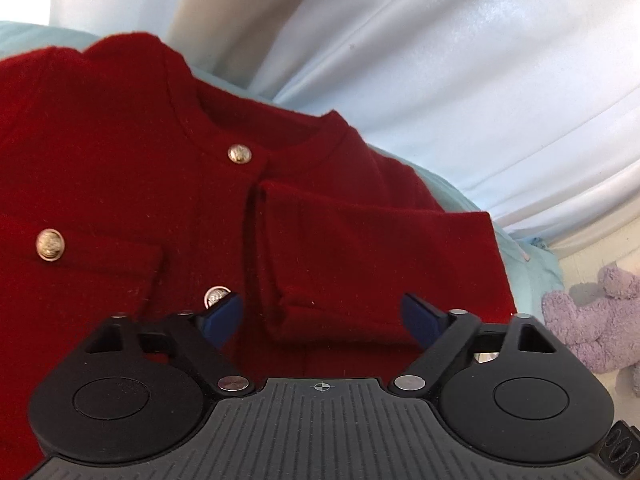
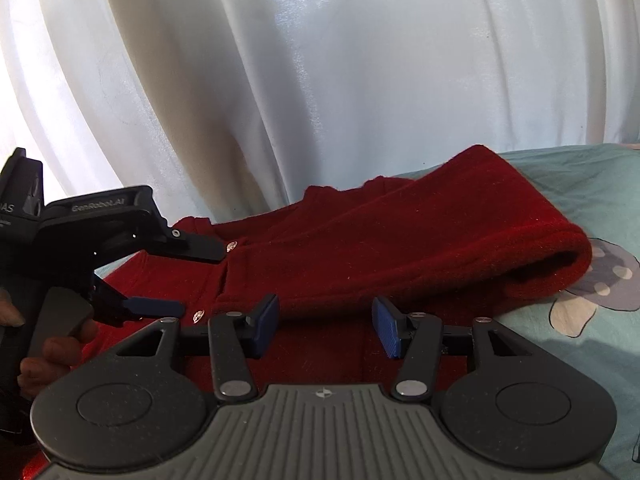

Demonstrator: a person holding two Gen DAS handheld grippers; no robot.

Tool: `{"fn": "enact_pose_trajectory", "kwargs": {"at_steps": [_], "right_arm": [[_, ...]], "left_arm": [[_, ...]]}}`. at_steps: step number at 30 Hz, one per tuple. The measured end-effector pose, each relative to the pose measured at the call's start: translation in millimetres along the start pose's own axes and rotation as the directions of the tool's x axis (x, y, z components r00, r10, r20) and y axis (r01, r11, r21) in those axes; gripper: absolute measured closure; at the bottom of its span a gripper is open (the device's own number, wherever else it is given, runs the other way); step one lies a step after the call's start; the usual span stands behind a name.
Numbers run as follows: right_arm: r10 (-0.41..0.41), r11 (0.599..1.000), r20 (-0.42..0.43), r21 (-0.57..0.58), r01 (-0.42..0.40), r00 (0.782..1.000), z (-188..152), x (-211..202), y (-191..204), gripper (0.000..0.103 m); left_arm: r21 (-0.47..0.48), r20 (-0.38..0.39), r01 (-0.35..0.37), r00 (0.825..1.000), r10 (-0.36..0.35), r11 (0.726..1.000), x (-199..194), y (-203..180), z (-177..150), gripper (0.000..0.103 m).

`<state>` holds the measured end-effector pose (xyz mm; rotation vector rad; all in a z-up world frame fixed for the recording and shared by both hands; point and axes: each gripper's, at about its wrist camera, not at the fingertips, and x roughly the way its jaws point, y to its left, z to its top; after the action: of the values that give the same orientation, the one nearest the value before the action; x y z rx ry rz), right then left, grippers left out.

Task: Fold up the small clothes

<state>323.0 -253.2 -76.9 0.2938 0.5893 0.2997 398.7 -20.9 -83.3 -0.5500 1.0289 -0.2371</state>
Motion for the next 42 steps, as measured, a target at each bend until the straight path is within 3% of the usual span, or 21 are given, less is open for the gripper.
{"fn": "enact_pose_trajectory", "kwargs": {"at_steps": [2,7,9,11,14,17,22,27,31,34,39,40,41,42], "right_arm": [[-0.004,1.000,0.001,0.015,0.004,1.000,-1,-2,-6,0.051],[-0.009,0.999,-0.008,0.039,0.009,1.000,-2,-2,-15,0.051],[0.001,0.999,-0.009,0.051,0.000,1.000,-2,-4,-18,0.051],[0.005,0.998,-0.010,0.066,-0.005,1.000,-2,-2,-20,0.051],[-0.005,0.996,-0.017,0.090,0.007,1.000,-1,2,-24,0.055],[-0.027,0.996,-0.005,0.089,0.027,1.000,0,0,-26,0.060],[-0.058,0.995,0.029,0.085,0.055,0.998,6,-8,-29,0.062],[-0.034,0.988,0.033,0.153,0.028,0.999,10,-11,-37,0.061],[0.037,0.973,0.016,0.227,-0.040,0.999,8,-10,-46,0.052],[0.086,0.942,0.018,0.324,-0.088,0.996,6,-6,-59,0.046],[0.114,0.871,0.057,0.474,-0.127,0.992,4,3,-80,0.046],[0.115,0.853,0.064,0.505,-0.132,0.991,3,7,-83,0.046],[0.116,0.835,0.066,0.533,-0.133,0.991,1,9,-87,0.047],[0.113,0.822,0.065,0.555,-0.129,0.992,1,11,-91,0.053]], "left_arm": [[-0.033,-0.031,0.006,1.000,-0.007,0.999,12,4,2,0.027],[-0.070,-0.003,0.034,0.999,-0.035,0.997,15,8,10,0.031],[-0.061,-0.006,0.031,0.999,-0.031,0.998,18,8,13,0.041],[-0.061,-0.038,0.006,0.999,-0.008,0.998,26,9,13,0.073],[-0.069,-0.029,0.003,1.000,-0.005,0.998,23,13,16,0.089],[-0.026,0.033,0.030,0.999,-0.029,0.999,-3,6,21,0.090],[0.076,0.158,-0.008,0.987,-0.004,0.997,-66,2,29,0.090],[0.056,0.180,-0.158,0.973,0.145,0.986,-89,41,28,0.090],[-0.006,0.140,-0.233,0.963,0.231,0.973,-85,82,21,0.089],[-0.040,0.107,-0.238,0.965,0.241,0.970,-76,97,17,0.087],[-0.084,0.137,-0.137,0.979,0.148,0.987,-73,106,18,0.079],[-0.101,0.128,-0.123,0.983,0.135,0.987,-68,104,18,0.081],[-0.108,0.119,-0.124,0.983,0.137,0.986,-65,105,19,0.089],[-0.104,0.113,-0.134,0.983,0.146,0.985,-63,105,19,0.089]]}}
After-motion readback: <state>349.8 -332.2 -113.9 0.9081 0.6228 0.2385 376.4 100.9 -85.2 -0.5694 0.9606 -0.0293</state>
